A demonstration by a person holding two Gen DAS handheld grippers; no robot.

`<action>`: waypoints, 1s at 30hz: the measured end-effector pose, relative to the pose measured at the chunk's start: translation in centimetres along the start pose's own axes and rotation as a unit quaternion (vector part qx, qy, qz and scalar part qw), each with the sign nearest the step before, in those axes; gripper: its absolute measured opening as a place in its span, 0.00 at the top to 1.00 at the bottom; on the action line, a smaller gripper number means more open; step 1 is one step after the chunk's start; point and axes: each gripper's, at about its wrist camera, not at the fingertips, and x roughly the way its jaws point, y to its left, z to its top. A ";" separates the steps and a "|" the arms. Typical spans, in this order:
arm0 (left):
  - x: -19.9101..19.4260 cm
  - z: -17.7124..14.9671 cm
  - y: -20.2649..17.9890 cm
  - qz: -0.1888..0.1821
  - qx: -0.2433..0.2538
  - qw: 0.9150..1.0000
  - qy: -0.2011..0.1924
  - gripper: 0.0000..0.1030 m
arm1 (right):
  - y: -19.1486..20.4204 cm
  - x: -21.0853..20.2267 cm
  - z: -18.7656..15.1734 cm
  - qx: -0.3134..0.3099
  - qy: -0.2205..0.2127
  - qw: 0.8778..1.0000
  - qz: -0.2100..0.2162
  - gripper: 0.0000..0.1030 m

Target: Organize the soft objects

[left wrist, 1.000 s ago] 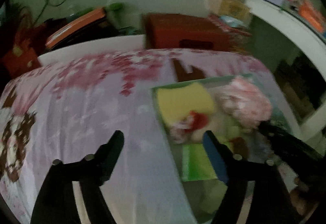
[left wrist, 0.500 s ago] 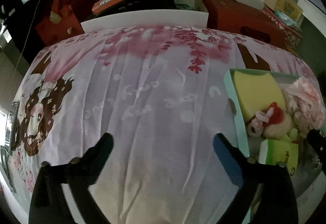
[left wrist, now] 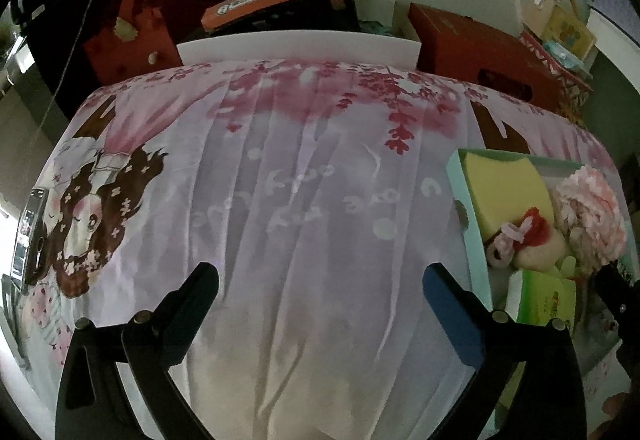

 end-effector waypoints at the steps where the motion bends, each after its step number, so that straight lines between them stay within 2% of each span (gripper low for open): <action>1: -0.1 -0.1 0.2 0.000 -0.001 1.000 -0.001 0.01 | 0.0 0.0 0.0 0.000 0.000 1.000 0.001 0.00; 10: -1.8 -2.0 2.0 0.005 0.018 1.000 -0.011 0.01 | -0.1 -1.3 -0.6 0.008 0.002 1.000 0.010 0.00; 14: -2.4 -3.4 2.1 0.015 0.042 0.999 -0.013 0.01 | 0.1 -2.2 -1.6 0.004 0.009 1.000 0.012 0.00; 22: -4.5 -5.9 1.9 -0.001 0.048 0.999 -0.017 0.01 | 0.5 -4.1 -4.2 -0.001 0.026 0.999 0.029 0.00; 25: -5.1 -7.0 2.3 -0.006 0.051 0.999 -0.009 0.01 | 0.6 -5.1 -5.2 -0.017 0.030 0.999 0.015 0.00; 28: -5.5 -8.2 2.8 0.021 0.058 0.998 0.012 0.01 | 0.6 -5.7 -6.2 -0.030 0.041 0.999 0.004 0.00; 30: -6.0 -9.2 3.0 0.043 0.066 0.997 0.008 0.01 | 0.6 -6.1 -7.0 -0.036 0.044 0.998 0.001 0.00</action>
